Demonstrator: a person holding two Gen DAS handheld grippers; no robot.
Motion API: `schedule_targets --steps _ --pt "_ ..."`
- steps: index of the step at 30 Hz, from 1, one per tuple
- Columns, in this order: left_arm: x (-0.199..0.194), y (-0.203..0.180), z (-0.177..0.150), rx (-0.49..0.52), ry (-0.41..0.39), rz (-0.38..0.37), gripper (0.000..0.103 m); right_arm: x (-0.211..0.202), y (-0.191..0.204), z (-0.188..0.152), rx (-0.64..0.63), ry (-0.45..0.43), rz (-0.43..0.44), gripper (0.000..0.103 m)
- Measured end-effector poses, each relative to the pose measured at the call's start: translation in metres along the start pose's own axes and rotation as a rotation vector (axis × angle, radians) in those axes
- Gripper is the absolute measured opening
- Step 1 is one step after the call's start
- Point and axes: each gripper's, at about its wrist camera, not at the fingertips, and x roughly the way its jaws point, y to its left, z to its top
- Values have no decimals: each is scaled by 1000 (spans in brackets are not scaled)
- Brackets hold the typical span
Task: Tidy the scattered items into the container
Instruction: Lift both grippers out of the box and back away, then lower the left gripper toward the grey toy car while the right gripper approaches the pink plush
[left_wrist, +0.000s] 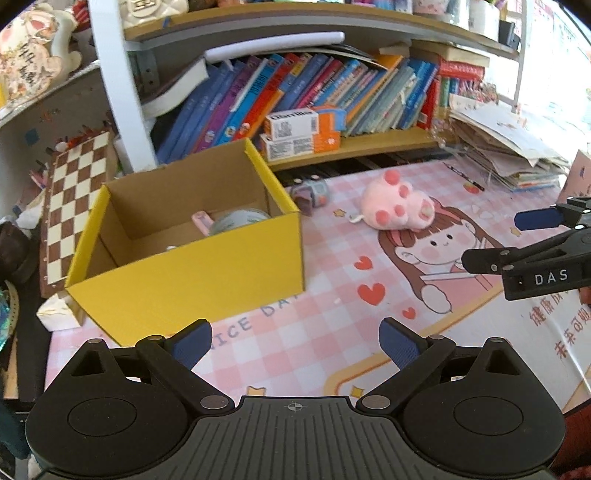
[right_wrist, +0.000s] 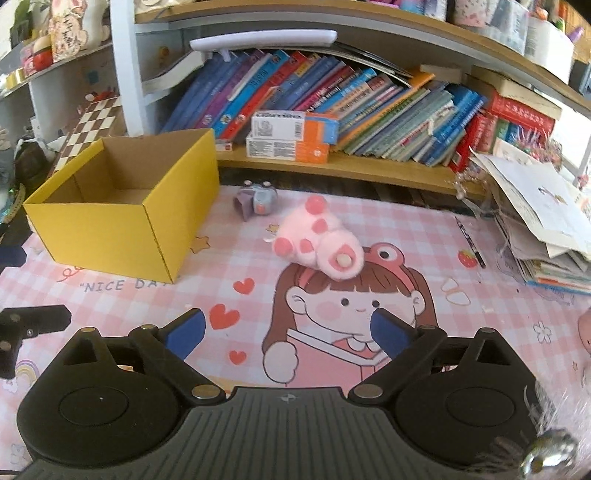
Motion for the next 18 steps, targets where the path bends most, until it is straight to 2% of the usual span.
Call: schedule_targets --steps 18 --pt "29 -37 14 107 34 -27 99 23 -30 -7 67 39 -4 97"
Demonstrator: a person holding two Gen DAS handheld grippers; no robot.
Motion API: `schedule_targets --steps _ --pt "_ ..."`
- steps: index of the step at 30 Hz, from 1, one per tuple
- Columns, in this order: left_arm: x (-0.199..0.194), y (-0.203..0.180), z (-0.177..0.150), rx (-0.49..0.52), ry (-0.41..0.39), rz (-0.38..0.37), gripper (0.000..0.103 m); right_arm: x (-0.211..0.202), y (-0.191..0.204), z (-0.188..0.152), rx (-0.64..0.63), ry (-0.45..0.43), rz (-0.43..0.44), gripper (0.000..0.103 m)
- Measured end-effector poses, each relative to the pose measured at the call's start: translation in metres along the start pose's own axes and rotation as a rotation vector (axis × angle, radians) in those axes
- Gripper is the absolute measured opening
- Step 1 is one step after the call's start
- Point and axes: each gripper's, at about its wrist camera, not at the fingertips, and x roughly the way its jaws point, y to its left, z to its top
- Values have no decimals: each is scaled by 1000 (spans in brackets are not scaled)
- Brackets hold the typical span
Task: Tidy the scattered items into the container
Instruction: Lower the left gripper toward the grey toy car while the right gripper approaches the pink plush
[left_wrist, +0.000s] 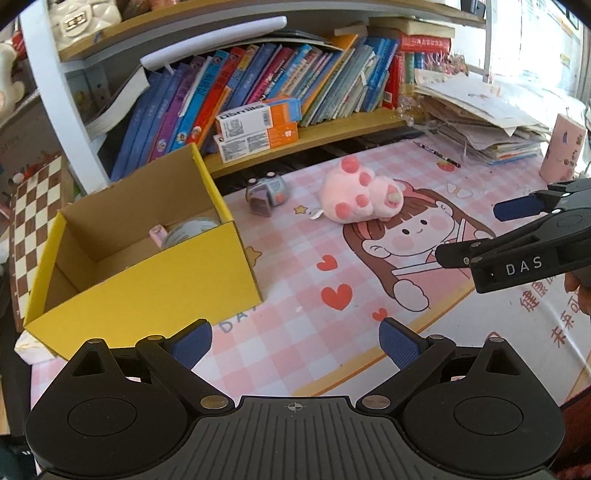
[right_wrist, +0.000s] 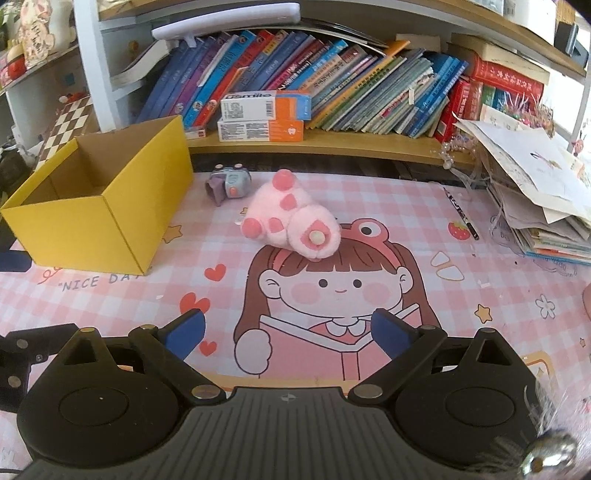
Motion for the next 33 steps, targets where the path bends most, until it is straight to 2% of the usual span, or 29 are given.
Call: schedule_targets --steps 8,17,25,33 --pt "13 -4 13 27 -7 12 99 9 -14 11 -26 -34 -10 97" --pt "29 -16 38 37 -65 22 98 35 -31 16 -8 -4 0 97" --pt "49 -15 73 73 -116 99 97 56 -39 25 -14 -7 8 97" --pt "74 -10 110 31 -161 166 97 76 -41 43 -42 -31 17 95"
